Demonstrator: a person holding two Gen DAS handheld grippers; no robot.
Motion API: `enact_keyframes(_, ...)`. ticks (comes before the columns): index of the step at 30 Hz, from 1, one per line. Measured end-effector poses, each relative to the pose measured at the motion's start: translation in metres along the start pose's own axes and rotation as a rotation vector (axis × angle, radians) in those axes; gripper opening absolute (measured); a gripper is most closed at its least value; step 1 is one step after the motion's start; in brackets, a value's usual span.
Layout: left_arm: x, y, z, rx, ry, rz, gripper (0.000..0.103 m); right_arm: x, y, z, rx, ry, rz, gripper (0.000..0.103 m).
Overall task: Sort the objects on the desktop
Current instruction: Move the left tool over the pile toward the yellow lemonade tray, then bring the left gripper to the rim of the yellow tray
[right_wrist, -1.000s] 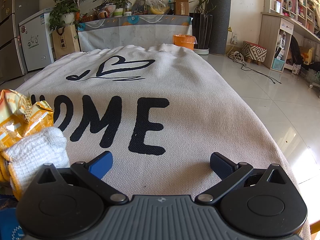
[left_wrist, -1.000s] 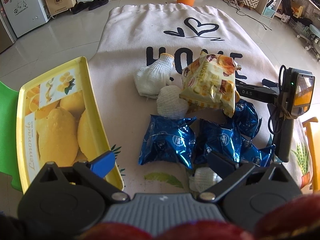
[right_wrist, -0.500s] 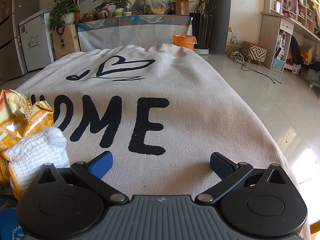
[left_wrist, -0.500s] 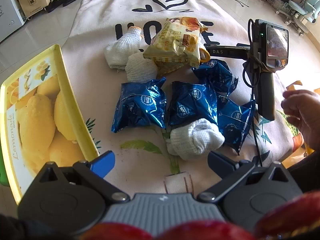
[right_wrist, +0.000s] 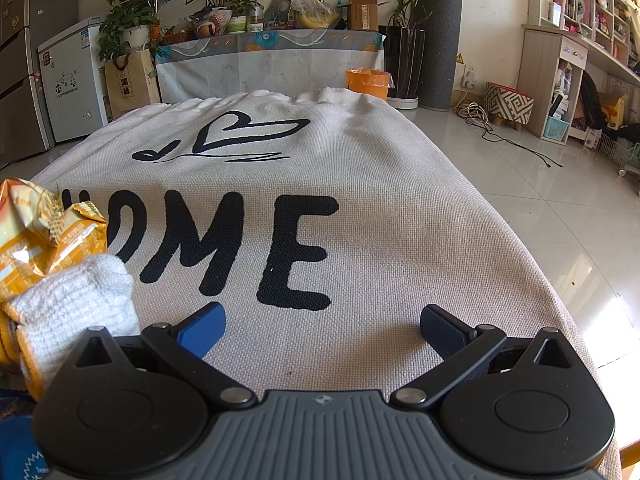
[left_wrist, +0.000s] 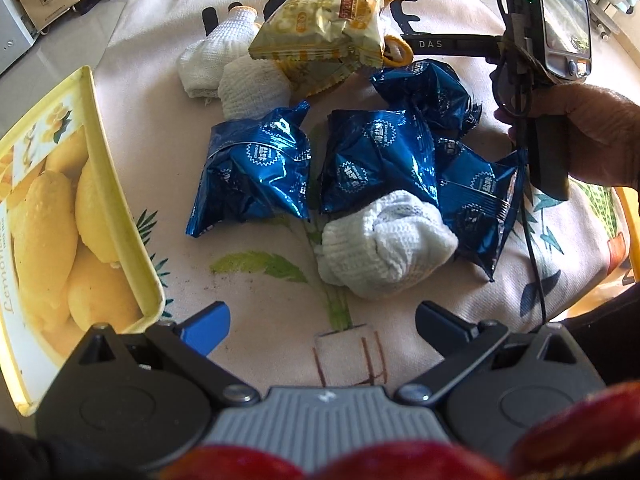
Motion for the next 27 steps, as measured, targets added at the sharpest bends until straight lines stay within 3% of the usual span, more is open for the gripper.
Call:
enact_keyframes(3, 0.008, -0.002, -0.002, -0.007, -0.011, -0.030, 0.102, 0.001, 0.002, -0.002, -0.008, -0.046, -0.001, 0.103)
enact_keyframes(8, 0.016, -0.005, -0.004, -0.020, -0.016, -0.053, 0.102, -0.004, 0.021, -0.021, 0.053, -0.213, 0.123, 0.103)
enact_keyframes(15, 0.016, -0.009, -0.005, -0.044, 0.009, -0.084, 0.102, -0.051, 0.042, -0.029, 0.175, -0.242, 0.169, 0.103)
enact_keyframes(27, 0.023, -0.019, -0.026, -0.117, 0.049, -0.127, 0.102, -0.153, 0.023, -0.017, 0.259, -0.221, 0.057, 0.103)
Point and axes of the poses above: each gripper's, at about its wrist camera, not at the fingertips, and x roughly the way its jaws point, y to its right, z to its underside, the point moved 2 cm from there along x, roughly the way its jaws point, and after that the axes turned 5 degrees about z, right-handed, at the moved point
